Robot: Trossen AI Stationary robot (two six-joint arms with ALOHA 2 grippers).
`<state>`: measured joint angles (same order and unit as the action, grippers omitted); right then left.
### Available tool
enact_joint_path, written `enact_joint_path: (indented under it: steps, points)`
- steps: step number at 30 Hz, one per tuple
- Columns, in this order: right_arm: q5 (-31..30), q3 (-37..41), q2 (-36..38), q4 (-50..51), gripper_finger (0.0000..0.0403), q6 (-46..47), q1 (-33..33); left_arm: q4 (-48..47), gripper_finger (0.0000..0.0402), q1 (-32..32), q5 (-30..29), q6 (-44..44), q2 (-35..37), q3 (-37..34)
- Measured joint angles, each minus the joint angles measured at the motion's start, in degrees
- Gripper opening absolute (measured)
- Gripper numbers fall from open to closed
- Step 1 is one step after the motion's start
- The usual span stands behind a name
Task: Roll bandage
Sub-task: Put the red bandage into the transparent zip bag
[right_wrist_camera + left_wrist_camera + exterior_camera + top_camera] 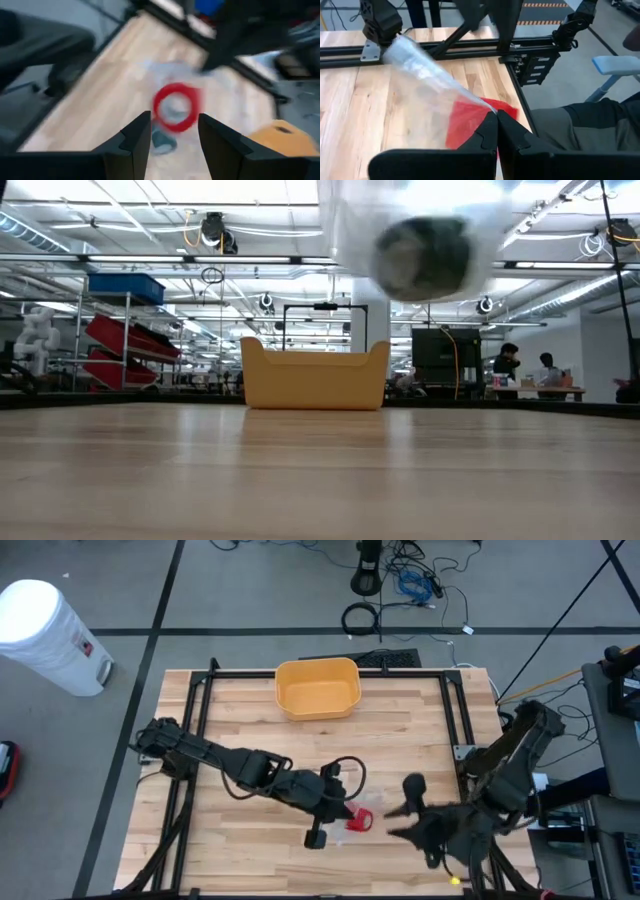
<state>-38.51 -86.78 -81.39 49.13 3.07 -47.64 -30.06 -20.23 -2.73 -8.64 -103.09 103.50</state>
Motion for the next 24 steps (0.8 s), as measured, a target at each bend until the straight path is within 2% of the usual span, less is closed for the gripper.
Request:
enact_joint_path:
  steps: [2, 6, 11, 13, 18, 22, 24]
  points:
    - [1.6, 1.1, -1.0, -0.2, 0.0149, 1.6, -1.4, 0.0, 0.0, 0.6, 0.8, 0.0, 0.0, 0.0]
    - [0.2, 4.8, -4.8, -2.0, 0.0134, 2.9, -2.7, 0.1, 0.0, 1.5, 1.5, 0.2, 0.1, 0.0]
    - [-11.5, 6.4, -10.5, -3.4, 0.0102, 0.2, -2.6, 0.4, 0.0, 1.6, 1.6, 0.1, 0.1, 0.0]
    - [-14.1, 6.4, -11.8, -5.1, 0.009, -3.0, -2.7, 0.7, 0.0, 1.7, 2.1, 0.1, 0.1, 0.0]
    - [-14.1, 6.3, -12.3, -9.7, 0.0076, -8.1, -2.8, 0.8, 0.0, 1.7, 2.5, 0.0, 0.1, 0.0]
    - [-13.4, 6.3, -12.0, -10.1, 0.0079, -7.0, -2.7, 0.8, 0.0, 1.9, 2.6, 0.0, 0.1, 0.0]
    - [-11.1, 5.9, -12.0, -10.0, 0.0081, -5.4, -2.7, 0.8, 0.0, 2.0, 2.6, 0.0, 0.1, 0.0]
